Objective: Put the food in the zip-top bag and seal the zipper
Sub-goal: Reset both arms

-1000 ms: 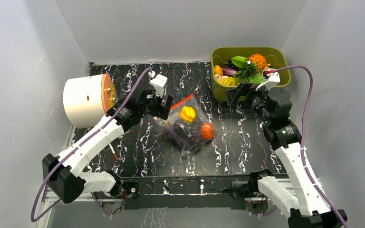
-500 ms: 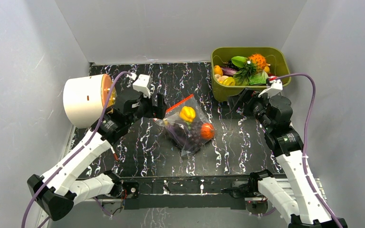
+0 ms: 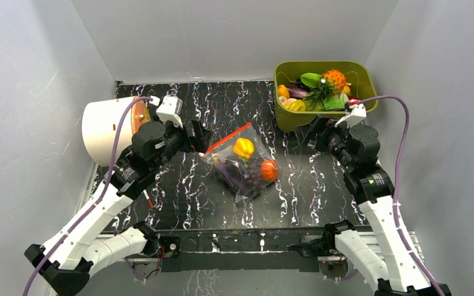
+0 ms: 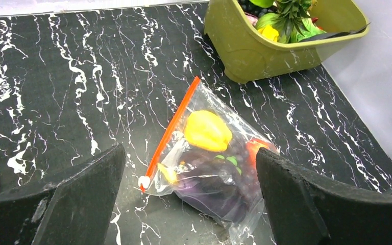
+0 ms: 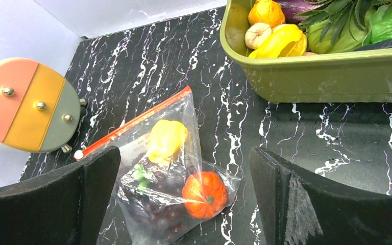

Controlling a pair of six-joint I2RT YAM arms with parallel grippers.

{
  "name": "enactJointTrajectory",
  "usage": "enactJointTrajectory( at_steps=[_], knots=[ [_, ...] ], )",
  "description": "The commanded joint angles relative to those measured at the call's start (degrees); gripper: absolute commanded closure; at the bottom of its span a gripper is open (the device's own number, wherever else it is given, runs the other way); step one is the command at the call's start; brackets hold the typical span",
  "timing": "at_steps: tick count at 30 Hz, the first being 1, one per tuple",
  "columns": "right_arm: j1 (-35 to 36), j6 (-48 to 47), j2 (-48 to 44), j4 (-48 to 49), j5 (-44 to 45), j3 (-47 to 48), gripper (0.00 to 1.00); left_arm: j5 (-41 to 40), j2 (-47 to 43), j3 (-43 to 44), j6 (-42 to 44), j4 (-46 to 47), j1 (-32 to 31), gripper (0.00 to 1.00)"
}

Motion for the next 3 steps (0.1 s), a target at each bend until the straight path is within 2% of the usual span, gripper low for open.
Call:
enactJointTrajectory(
  at_steps=[1,3],
  knots=[
    [-0.1,-0.2,-1.3,0.5,-0.1,2.4,0.02,-2.8,-1.2,-0.6,-0.6,0.9,0.3,0.02],
    [-0.1,-0.2,-1.6,0.5,-0.1,2.1,0.02,-2.4,-1.5,-1.0,0.2,1.2,0.3,0.02]
  ],
)
